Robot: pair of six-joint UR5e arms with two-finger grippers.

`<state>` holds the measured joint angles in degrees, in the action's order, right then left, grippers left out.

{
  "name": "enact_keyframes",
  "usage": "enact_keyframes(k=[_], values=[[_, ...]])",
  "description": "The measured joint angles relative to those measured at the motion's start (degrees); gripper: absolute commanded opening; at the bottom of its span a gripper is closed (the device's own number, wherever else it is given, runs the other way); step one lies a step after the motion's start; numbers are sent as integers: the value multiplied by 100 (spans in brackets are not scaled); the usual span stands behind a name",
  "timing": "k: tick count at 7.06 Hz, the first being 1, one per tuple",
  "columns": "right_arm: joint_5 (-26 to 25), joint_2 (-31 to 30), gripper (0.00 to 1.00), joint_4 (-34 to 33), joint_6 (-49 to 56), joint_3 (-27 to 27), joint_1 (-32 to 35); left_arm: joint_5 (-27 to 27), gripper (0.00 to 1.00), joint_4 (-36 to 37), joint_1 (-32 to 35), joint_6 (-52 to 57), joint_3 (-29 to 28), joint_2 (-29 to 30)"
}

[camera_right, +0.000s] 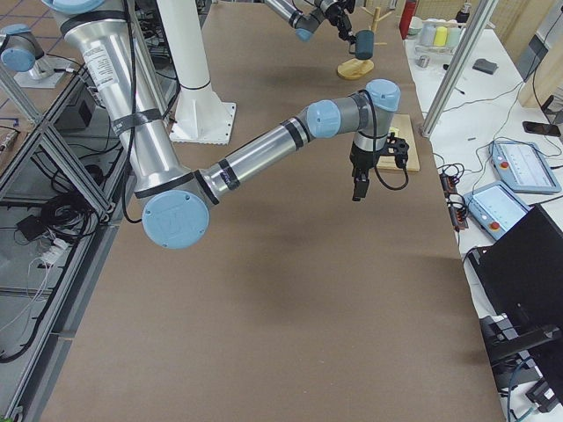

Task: Hang cup on storage rack
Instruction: 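Lift the mug with the left gripper and carry it to the wooden stand, then maneuver the mug handle onto a peg of the wooden stand with the left gripper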

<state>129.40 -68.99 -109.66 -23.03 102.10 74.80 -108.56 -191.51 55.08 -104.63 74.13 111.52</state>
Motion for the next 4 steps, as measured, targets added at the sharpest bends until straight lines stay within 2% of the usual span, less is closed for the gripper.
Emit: enact_keyframes(k=[4], values=[[-75, -15, 100, -2, -35, 98, -24, 17, 0, -536, 256, -2278, -290, 46]])
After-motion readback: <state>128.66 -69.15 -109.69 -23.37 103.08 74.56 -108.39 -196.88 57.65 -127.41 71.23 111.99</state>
